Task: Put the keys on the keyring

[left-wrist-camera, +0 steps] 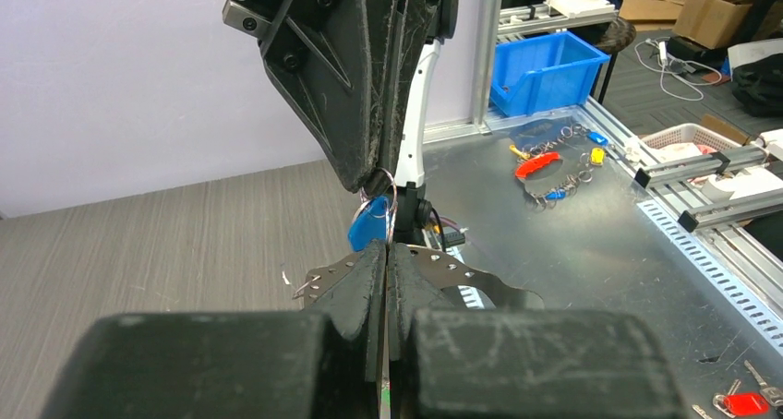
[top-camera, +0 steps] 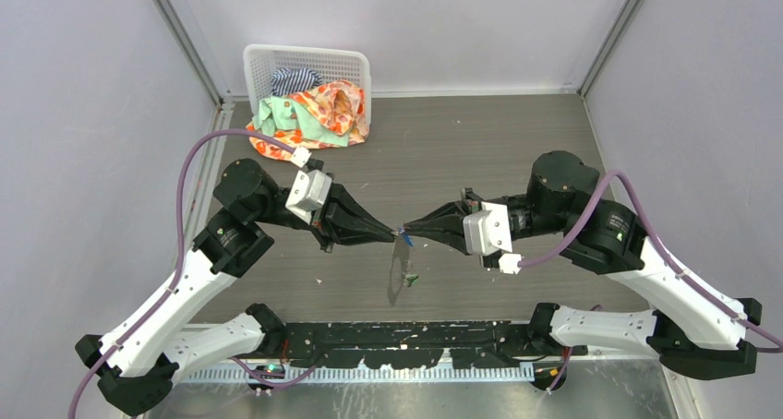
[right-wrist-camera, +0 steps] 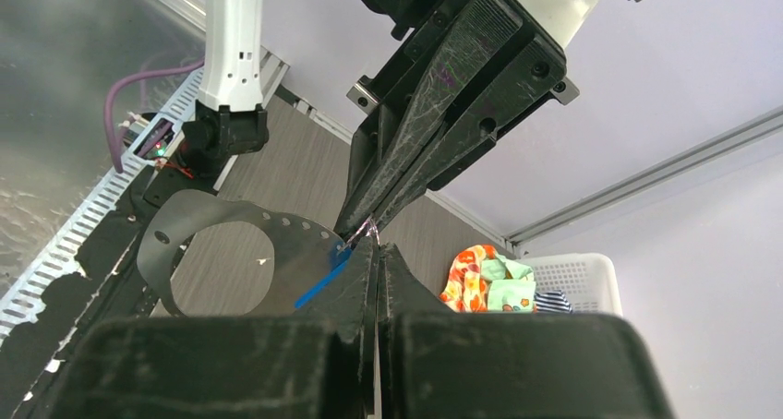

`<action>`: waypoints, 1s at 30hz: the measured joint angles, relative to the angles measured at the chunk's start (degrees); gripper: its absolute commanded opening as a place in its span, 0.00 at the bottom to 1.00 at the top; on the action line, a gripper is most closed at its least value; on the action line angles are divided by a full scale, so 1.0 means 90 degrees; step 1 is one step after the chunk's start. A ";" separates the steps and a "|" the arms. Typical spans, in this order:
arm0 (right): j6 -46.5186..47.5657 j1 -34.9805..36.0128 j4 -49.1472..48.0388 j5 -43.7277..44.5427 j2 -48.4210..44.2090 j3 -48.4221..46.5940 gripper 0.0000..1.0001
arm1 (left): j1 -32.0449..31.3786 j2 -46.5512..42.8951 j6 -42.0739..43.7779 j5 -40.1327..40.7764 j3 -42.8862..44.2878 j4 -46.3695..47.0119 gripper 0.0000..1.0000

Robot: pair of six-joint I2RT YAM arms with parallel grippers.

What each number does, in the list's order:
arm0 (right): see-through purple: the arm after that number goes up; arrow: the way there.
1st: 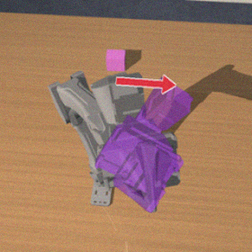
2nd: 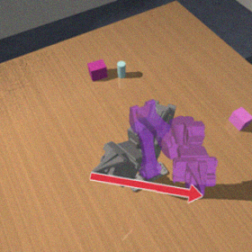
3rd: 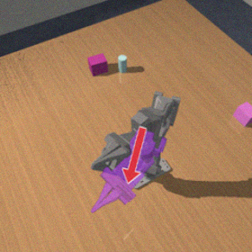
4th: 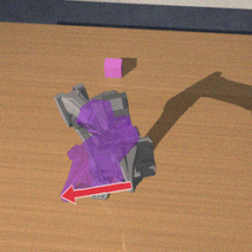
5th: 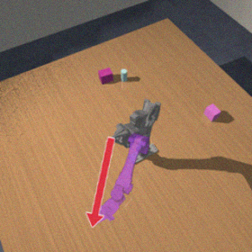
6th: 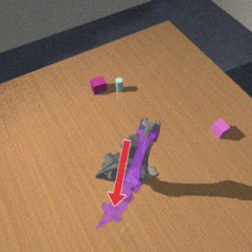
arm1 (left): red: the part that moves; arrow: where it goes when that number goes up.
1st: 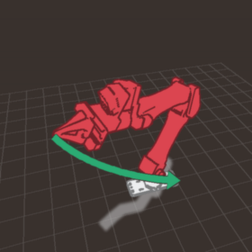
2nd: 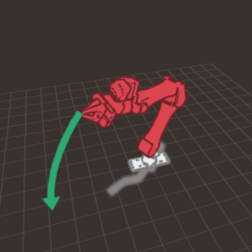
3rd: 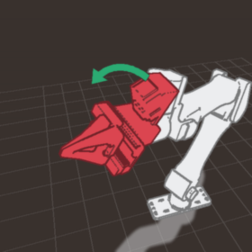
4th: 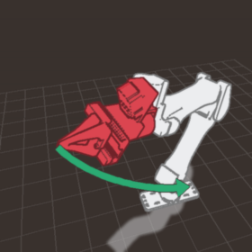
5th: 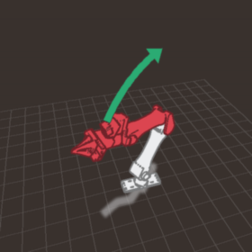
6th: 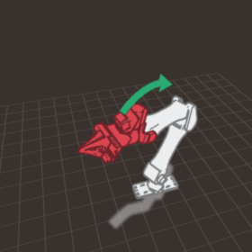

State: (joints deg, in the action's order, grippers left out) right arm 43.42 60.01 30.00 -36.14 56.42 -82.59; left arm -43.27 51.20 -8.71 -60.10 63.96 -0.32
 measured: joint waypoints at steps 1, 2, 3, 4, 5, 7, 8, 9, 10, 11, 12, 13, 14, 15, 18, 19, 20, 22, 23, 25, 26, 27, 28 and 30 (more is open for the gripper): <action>-0.0002 0.0000 0.0017 -0.0002 0.0019 -0.0017 0.01 | 0.0000 0.0000 0.0002 -0.0002 0.0000 0.0000 0.00; -0.0002 0.0000 0.0019 -0.0002 0.0029 -0.0024 0.01 | 0.0000 0.0000 0.0000 -0.0005 0.0000 0.0000 0.00; -0.0002 0.0000 0.0034 -0.0007 0.0053 -0.0036 0.01 | 0.0000 0.0000 0.0002 -0.0007 0.0000 0.0000 0.00; -0.0005 0.0000 0.0049 -0.0015 0.0073 -0.0051 0.01 | 0.0000 0.0000 0.0002 -0.0010 0.0000 0.0000 0.00; -0.0007 0.0000 0.0051 -0.0024 0.0097 -0.0061 0.01 | 0.0000 0.0000 0.0005 -0.0015 0.0000 0.0000 0.00; -0.0012 0.0000 0.0068 -0.0039 0.0155 -0.0087 0.01 | 0.0000 -0.0002 0.0007 -0.0019 0.0000 -0.0002 0.00; -0.0019 0.0000 0.0075 -0.0049 0.0187 -0.0102 0.01 | 0.0000 -0.0002 0.0010 -0.0022 0.0000 -0.0007 0.00; -0.0029 0.0000 0.0095 -0.0058 0.0219 -0.0131 0.01 | 0.0000 -0.0007 0.0015 -0.0022 -0.0002 -0.0022 0.00; -0.0041 0.0000 0.0107 -0.0073 0.0248 -0.0158 0.01 | 0.0000 -0.0012 0.0017 -0.0024 -0.0002 -0.0036 0.00; -0.0058 0.0000 0.0109 -0.0092 0.0277 -0.0182 0.01 | 0.0000 -0.0019 0.0019 -0.0032 -0.0002 -0.0044 0.00; -0.0073 0.0000 0.0114 -0.0112 0.0294 -0.0199 0.01 | 0.0000 -0.0024 0.0019 -0.0046 -0.0002 -0.0046 0.00; -0.0087 0.0000 0.0124 -0.0129 0.0313 -0.0223 0.01 | 0.0000 -0.0032 0.0019 -0.0056 -0.0002 -0.0046 0.00; -0.0109 0.0000 0.0138 -0.0151 0.0330 -0.0245 0.01 | 0.0000 -0.0039 0.0019 -0.0066 -0.0007 -0.0046 0.00; -0.0131 0.0000 0.0148 -0.0168 0.0342 -0.0257 0.01 | 0.0000 -0.0049 0.0022 -0.0066 -0.0010 -0.0046 0.00; -0.0185 0.0000 0.0148 -0.0209 0.0362 -0.0272 0.01 | 0.0000 -0.0068 0.0024 -0.0075 -0.0022 -0.0063 0.00; -0.0194 0.0000 0.0153 -0.0214 0.0369 -0.0272 0.01 | 0.0000 -0.0070 0.0027 -0.0085 -0.0027 -0.0061 0.00; -0.0204 0.0000 0.0155 -0.0219 0.0379 -0.0279 0.01 | 0.0000 -0.0070 0.0029 -0.0102 -0.0029 -0.0066 0.00; -0.0238 0.0000 0.0165 -0.0233 0.0413 -0.0304 0.01 | 0.0000 -0.0073 0.0044 -0.0119 -0.0044 -0.0066 0.00; -0.0265 0.0000 0.0172 -0.0238 0.0437 -0.0323 0.01 | 0.0000 -0.0075 0.0046 -0.0126 -0.0051 -0.0068 0.00; -0.0347 0.0000 0.0177 -0.0243 0.0491 -0.0364 0.01 | 0.0000 -0.0078 0.0049 -0.0151 -0.0063 -0.0063 0.00; -0.0381 0.0000 0.0170 -0.0250 0.0517 -0.0374 0.01 | 0.0000 -0.0080 0.0051 -0.0168 -0.0075 -0.0061 0.00; -0.0447 0.0000 0.0158 -0.0253 0.0542 -0.0379 0.01 | 0.0000 -0.0080 0.0051 -0.0177 -0.0085 -0.0063 0.00; -0.0505 0.0000 0.0153 -0.0257 0.0561 -0.0379 0.01 | -0.0002 -0.0078 0.0053 -0.0192 -0.0100 -0.0061 0.00; -0.0593 0.0000 0.0148 -0.0257 0.0600 -0.0381 0.01 | -0.0002 -0.0078 0.0058 -0.0216 -0.0126 -0.0063 0.00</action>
State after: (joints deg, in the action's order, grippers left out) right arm 38.09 60.01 31.33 -38.46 61.82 -86.02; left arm -43.29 50.50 -8.19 -62.04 62.83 -0.89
